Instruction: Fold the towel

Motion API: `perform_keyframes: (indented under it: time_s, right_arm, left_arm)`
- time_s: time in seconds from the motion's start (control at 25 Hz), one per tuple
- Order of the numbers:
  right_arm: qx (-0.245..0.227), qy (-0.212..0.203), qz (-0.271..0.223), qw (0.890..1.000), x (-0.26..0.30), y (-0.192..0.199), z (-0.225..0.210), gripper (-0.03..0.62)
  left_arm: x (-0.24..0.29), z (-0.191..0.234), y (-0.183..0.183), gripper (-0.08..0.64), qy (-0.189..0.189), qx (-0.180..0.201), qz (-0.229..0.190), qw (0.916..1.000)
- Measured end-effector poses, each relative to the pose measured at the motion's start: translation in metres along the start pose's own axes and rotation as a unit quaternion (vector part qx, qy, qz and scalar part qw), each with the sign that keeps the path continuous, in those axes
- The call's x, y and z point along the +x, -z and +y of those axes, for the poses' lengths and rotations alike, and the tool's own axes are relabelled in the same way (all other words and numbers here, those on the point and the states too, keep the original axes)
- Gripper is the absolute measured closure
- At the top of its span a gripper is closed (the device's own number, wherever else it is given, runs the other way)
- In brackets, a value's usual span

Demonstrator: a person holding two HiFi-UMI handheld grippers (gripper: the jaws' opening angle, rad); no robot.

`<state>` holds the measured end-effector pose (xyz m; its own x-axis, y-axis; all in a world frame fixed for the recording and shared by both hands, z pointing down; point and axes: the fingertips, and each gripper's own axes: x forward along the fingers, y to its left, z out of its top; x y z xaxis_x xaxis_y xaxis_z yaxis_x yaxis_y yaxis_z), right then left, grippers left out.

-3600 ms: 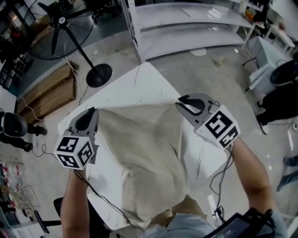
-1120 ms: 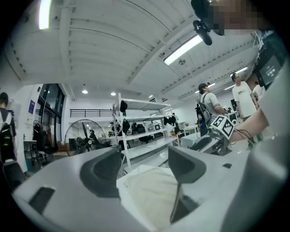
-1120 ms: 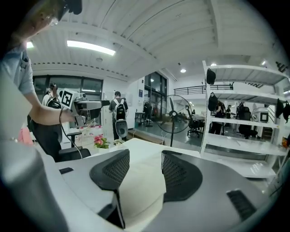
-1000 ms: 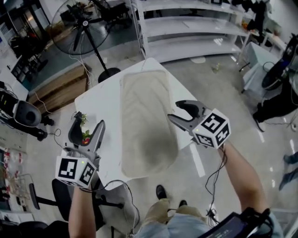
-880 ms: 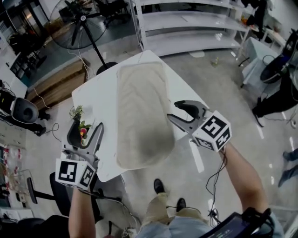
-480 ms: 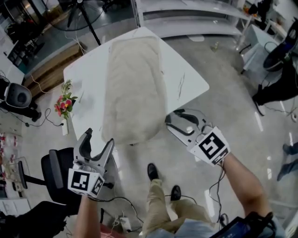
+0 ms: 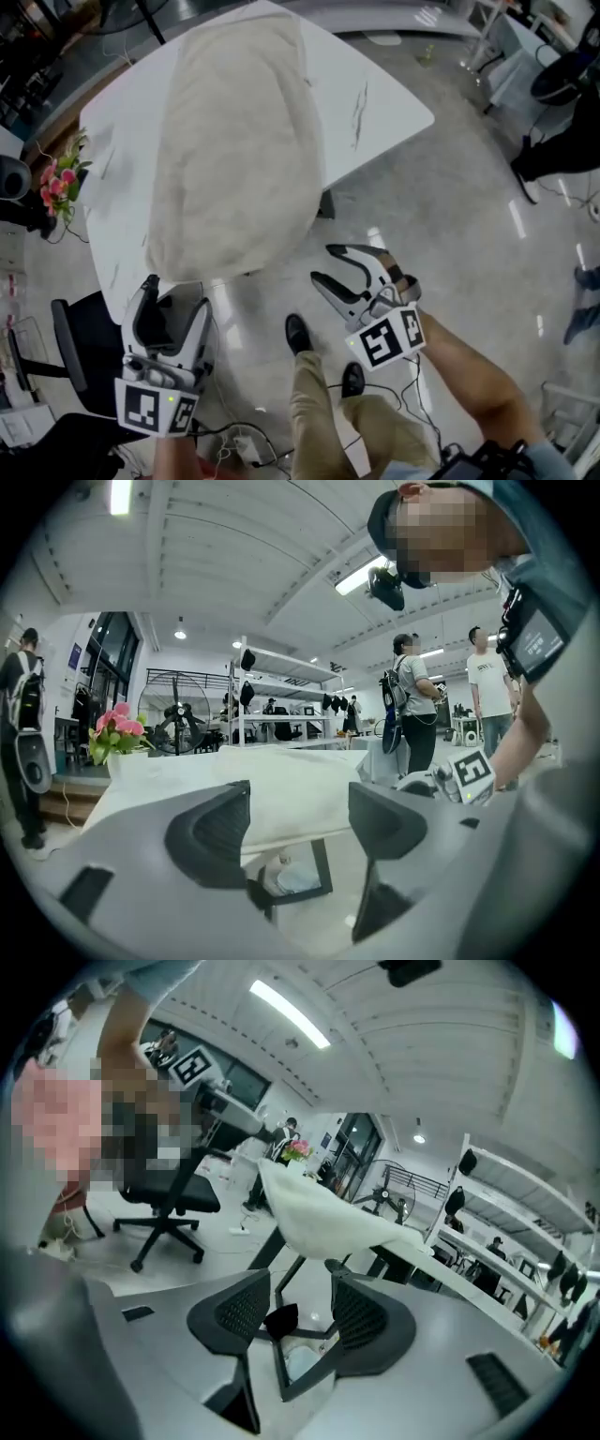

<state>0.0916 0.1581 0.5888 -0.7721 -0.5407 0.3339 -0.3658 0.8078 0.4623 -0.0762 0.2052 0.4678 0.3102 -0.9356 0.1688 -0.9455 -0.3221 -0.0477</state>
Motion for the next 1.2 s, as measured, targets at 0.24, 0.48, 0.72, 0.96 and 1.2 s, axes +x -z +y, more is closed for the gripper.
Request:
perform_keyframes:
  time_s: [0.24,0.48,0.72,0.96,1.2]
  right_arm:
    - [0.021,-0.003,0.005,1.000,0.044,0.046,0.013,0.337]
    - [0.110,-0.052,-0.030,0.992,0.073,0.035,0.016,0.215]
    - [0.134,-0.067,-0.074,0.986,0.071,0.000,0.000,0.305]
    - [0.130,-0.065,-0.075,0.987,0.044,-0.024,-0.016,0.508]
    - [0.123,-0.065,-0.066,0.988,0.001,-0.064,-0.038,0.551]
  left_arm:
    - [0.013,-0.006,0.019,0.232,0.004,0.012,-0.017,0.9998]
    - [0.009,-0.009,0.029,0.232,0.012,0.032,-0.005,0.9994]
    - [0.005,0.002,0.025,0.232,0.011,0.046,0.000,0.9989]
    - [-0.003,0.006,0.022,0.232,0.020,0.053,0.021,0.9982]
    - [0.002,0.002,0.015,0.232,0.026,0.072,0.046,0.9960]
